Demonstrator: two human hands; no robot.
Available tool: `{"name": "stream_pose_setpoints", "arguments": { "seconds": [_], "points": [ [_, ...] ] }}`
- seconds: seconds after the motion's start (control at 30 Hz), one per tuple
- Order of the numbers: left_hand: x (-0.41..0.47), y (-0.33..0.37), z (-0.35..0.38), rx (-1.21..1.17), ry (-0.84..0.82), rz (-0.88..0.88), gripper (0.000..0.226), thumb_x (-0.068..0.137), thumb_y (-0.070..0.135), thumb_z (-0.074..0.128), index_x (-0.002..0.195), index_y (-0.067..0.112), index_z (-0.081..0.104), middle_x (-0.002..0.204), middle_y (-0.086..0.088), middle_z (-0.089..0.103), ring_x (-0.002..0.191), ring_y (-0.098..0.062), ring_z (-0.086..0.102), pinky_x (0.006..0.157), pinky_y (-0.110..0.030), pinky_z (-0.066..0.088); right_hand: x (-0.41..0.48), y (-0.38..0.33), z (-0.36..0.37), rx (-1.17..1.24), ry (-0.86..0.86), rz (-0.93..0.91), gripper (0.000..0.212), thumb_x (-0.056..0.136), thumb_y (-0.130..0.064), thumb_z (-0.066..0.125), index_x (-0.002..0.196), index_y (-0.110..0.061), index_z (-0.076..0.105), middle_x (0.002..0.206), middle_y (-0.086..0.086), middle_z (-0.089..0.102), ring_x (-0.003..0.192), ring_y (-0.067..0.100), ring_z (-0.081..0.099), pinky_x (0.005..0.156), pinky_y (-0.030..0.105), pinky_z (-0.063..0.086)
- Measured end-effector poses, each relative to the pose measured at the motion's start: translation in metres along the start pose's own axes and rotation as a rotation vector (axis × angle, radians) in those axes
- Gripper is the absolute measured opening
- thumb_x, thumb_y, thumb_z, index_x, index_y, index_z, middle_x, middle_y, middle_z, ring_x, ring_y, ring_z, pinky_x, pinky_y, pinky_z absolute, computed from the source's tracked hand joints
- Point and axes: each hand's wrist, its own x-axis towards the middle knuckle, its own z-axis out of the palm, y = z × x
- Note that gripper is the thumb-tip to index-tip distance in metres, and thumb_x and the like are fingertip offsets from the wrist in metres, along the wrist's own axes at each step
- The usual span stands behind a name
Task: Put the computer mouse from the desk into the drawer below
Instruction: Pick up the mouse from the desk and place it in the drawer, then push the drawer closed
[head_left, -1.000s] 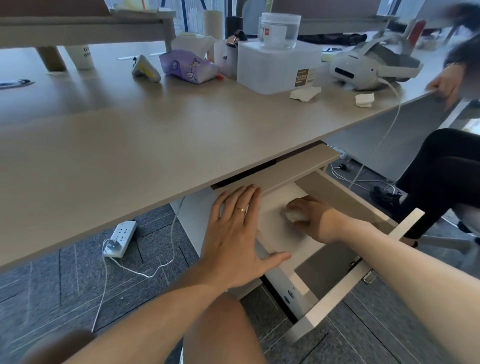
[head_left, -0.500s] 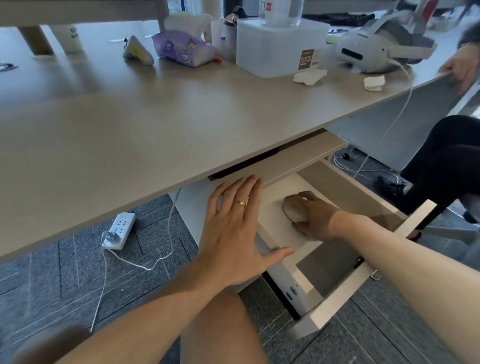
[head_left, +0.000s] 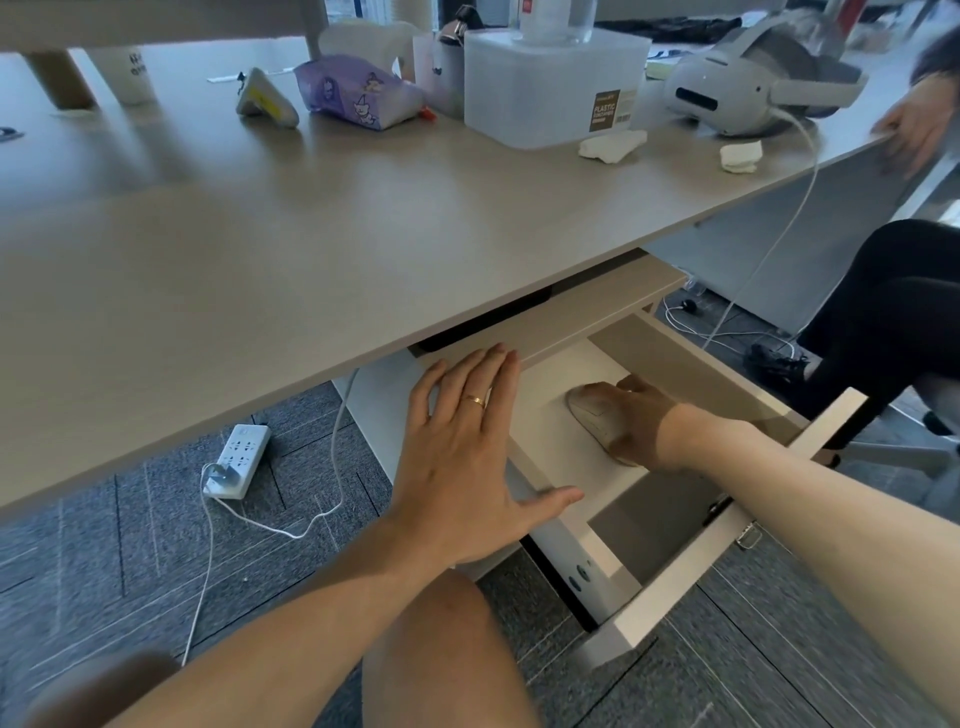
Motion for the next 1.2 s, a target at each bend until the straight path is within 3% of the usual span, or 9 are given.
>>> {"name": "stream_pose_setpoints", "arguments": {
  "seconds": [0.3, 0.47, 0.67, 0.77, 0.87, 0.97, 1.03, 1.1, 1.2],
  "points": [
    [0.001, 0.000, 0.001, 0.015, -0.008, 0.001, 0.122, 0.072, 0.094, 0.039, 0.159, 0.010, 0.022, 0.166, -0.004, 0.028, 0.152, -0.020, 0.023, 0.124, -0.047, 0.014, 0.005, 0.000, 0.001, -0.012, 0.012, 0.015, 0.075, 0.092, -0.023, 0.059, 0.151, -0.048, 0.019, 0.151, 0.007, 0.029, 0.124, 0.034, 0.051, 0.096, 0.041, 0.047],
    [0.001, 0.000, 0.001, 0.031, -0.018, -0.001, 0.121, 0.073, 0.095, 0.037, 0.159, 0.011, 0.020, 0.167, -0.003, 0.026, 0.152, -0.020, 0.022, 0.124, -0.046, 0.014, -0.004, -0.003, -0.005, -0.050, 0.051, 0.056, 0.078, 0.088, -0.049, 0.059, 0.153, -0.043, 0.016, 0.161, 0.007, 0.018, 0.143, 0.038, 0.030, 0.107, 0.052, 0.040],
    [-0.001, 0.000, -0.002, 0.032, -0.018, 0.007, 0.121, 0.073, 0.095, 0.037, 0.159, 0.011, 0.020, 0.166, -0.004, 0.027, 0.151, -0.021, 0.024, 0.123, -0.048, 0.016, -0.069, 0.005, -0.029, -0.283, 0.523, -0.144, 0.061, 0.093, -0.054, 0.044, 0.145, -0.022, 0.042, 0.150, 0.007, 0.041, 0.139, 0.029, 0.038, 0.110, 0.048, 0.039],
    [-0.001, 0.000, -0.003, 0.037, -0.012, 0.008, 0.122, 0.073, 0.096, 0.035, 0.160, 0.012, 0.019, 0.167, -0.004, 0.026, 0.151, -0.021, 0.023, 0.123, -0.046, 0.015, -0.101, 0.014, -0.015, 0.103, 0.740, -0.099, 0.055, 0.095, -0.038, 0.054, 0.146, -0.023, 0.042, 0.154, 0.002, 0.037, 0.145, 0.022, 0.030, 0.117, 0.049, 0.028],
    [-0.002, 0.001, -0.005, 0.040, -0.014, 0.006, 0.119, 0.074, 0.094, 0.036, 0.159, 0.012, 0.019, 0.167, -0.005, 0.026, 0.151, -0.022, 0.024, 0.123, -0.047, 0.017, -0.118, 0.013, 0.014, 0.564, 0.832, 0.161, 0.065, 0.095, -0.029, 0.056, 0.153, -0.026, 0.026, 0.164, -0.003, 0.015, 0.151, 0.016, 0.010, 0.121, 0.049, 0.015],
    [0.000, 0.002, -0.008, 0.060, -0.031, -0.002, 0.116, 0.075, 0.091, 0.036, 0.159, 0.013, 0.017, 0.167, -0.006, 0.024, 0.149, -0.024, 0.025, 0.122, -0.049, 0.018, -0.124, 0.002, 0.031, 0.960, 0.910, 0.363, 0.079, 0.098, -0.026, 0.053, 0.158, -0.025, 0.002, 0.166, -0.006, -0.005, 0.151, 0.009, -0.002, 0.119, 0.033, 0.005],
    [0.001, 0.003, -0.011, 0.080, -0.046, -0.007, 0.117, 0.074, 0.091, 0.036, 0.159, 0.014, 0.014, 0.168, -0.006, 0.022, 0.149, -0.024, 0.024, 0.122, -0.049, 0.018, -0.121, -0.003, 0.038, 1.219, 0.895, 0.465, 0.078, 0.099, -0.029, 0.051, 0.158, -0.029, -0.001, 0.166, -0.003, 0.003, 0.150, 0.015, 0.011, 0.117, 0.035, 0.013],
    [0.001, 0.005, -0.013, 0.089, -0.057, -0.011, 0.118, 0.073, 0.091, 0.036, 0.159, 0.015, 0.012, 0.168, -0.006, 0.020, 0.148, -0.024, 0.023, 0.121, -0.048, 0.018, -0.118, -0.009, 0.040, 1.466, 0.828, 0.511, 0.067, 0.100, -0.034, 0.045, 0.156, -0.037, 0.010, 0.154, 0.000, 0.033, 0.134, 0.022, 0.039, 0.108, 0.042, 0.033],
    [0.002, 0.007, -0.015, 0.086, -0.069, -0.015, 0.119, 0.071, 0.092, 0.035, 0.159, 0.016, 0.011, 0.169, -0.005, 0.018, 0.149, -0.024, 0.022, 0.121, -0.047, 0.017, -0.117, -0.015, 0.034, 1.614, 0.726, 0.492, 0.061, 0.101, -0.039, 0.040, 0.154, -0.046, 0.009, 0.139, -0.004, 0.046, 0.115, 0.021, 0.046, 0.088, 0.041, 0.038]
  ]
}}
